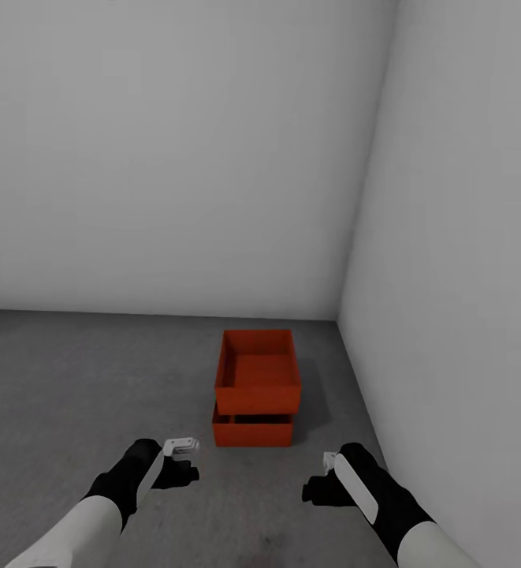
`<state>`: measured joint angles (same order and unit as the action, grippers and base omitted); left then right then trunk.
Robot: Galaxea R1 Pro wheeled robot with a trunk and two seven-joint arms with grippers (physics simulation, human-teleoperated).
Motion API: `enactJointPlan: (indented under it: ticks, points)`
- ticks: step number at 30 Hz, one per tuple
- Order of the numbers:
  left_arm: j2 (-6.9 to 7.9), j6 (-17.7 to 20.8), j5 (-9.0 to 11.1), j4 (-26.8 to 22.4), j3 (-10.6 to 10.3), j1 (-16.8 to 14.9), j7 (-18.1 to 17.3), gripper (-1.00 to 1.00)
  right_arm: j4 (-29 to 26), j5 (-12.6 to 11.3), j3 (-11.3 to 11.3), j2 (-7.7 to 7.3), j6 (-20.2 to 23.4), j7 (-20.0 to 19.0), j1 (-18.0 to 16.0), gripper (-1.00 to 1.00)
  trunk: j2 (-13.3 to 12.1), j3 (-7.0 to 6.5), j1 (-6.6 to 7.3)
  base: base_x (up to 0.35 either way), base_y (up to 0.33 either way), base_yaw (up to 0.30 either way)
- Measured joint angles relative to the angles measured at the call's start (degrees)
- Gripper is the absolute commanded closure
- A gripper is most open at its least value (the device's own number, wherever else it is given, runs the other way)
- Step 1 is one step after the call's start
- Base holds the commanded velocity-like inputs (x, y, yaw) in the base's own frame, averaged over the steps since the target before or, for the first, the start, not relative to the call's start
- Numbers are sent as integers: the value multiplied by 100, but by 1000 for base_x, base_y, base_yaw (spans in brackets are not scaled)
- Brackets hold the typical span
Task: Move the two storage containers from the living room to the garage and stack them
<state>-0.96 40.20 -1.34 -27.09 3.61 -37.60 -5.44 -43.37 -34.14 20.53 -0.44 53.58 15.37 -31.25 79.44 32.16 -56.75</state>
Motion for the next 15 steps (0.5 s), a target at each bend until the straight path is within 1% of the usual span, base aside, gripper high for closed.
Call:
enactJointPlan:
  ticks: [12,13,15]
  points:
    - [-3,-1,40,2,13,28,-20,-100,28,1,-17,-7,-15,0,0,-100,0,0,0,0,0,0]
    - [-3,-6,41,2,17,34,-23,-100,33,7,-24,-19,-500,1,0,-100,0,0,0,0,0,0]
    - [-3,-7,42,2,20,35,-24,-100,37,4,-26,-28,-850,1,0,-100,0,0,0,0,0,0]
